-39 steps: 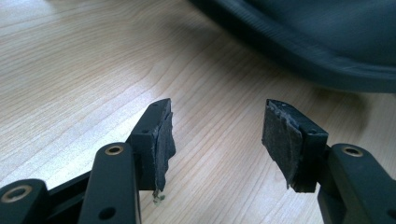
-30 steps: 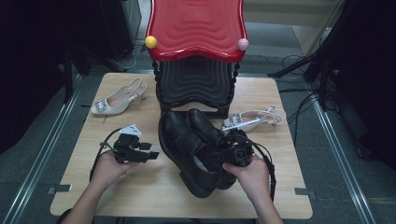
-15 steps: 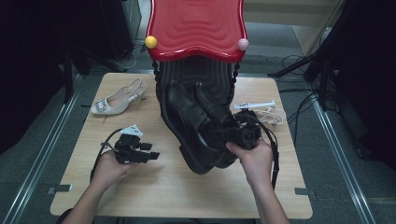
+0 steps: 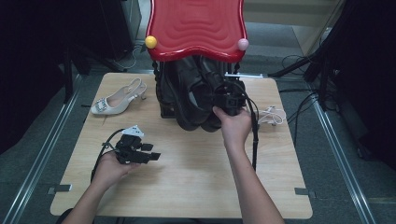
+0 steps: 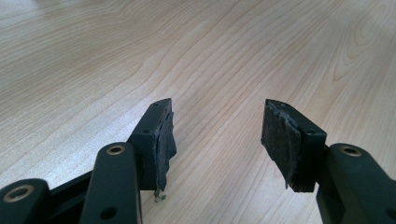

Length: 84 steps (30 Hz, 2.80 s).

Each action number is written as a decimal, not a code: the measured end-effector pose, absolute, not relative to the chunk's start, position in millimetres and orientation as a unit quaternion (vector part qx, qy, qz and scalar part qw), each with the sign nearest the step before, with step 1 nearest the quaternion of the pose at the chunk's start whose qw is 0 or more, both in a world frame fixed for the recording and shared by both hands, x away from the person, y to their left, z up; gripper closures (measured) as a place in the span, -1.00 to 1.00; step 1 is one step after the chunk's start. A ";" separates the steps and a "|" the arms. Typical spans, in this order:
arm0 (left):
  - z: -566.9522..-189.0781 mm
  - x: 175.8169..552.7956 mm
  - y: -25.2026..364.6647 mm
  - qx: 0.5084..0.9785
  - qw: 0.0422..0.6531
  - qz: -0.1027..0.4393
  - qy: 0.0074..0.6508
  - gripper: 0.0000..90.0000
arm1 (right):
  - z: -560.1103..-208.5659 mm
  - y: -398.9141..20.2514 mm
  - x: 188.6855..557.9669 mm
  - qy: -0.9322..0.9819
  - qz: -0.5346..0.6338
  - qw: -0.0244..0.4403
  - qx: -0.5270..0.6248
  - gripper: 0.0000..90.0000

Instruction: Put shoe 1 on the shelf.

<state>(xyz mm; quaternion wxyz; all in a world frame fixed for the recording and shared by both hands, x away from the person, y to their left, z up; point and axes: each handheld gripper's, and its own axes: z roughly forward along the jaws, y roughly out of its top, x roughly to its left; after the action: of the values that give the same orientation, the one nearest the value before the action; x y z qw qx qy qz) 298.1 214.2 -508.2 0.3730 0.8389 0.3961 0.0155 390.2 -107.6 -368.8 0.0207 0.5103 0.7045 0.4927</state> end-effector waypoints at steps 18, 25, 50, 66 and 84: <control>-508.5 297.8 211.1 0.843 0.372 0.015 0.387 -0.02 | -375.3 -77.9 423.4 0.648 0.511 0.076 0.560 0.84; -508.5 297.5 210.3 0.843 0.373 0.013 0.388 -0.02 | -381.7 -65.7 428.0 0.641 0.505 0.076 0.573 0.80; -507.3 297.0 209.7 0.841 0.378 0.009 0.386 -0.02 | -389.9 -41.1 431.8 0.674 0.477 0.072 0.560 0.46; -507.8 297.4 209.6 0.840 0.380 0.008 0.387 -0.02 | -392.3 -47.2 434.5 0.675 0.494 0.039 0.548 0.37; -506.8 298.0 210.5 0.838 0.381 0.010 0.391 -0.02 | -373.5 -61.3 418.4 0.695 0.492 0.050 0.522 0.34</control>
<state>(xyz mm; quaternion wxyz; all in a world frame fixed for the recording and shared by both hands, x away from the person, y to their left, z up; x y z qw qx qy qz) 298.0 210.5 -506.8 0.3805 0.8382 0.3905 0.0100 418.4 -61.3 -373.5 0.0496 0.5218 0.6953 0.4918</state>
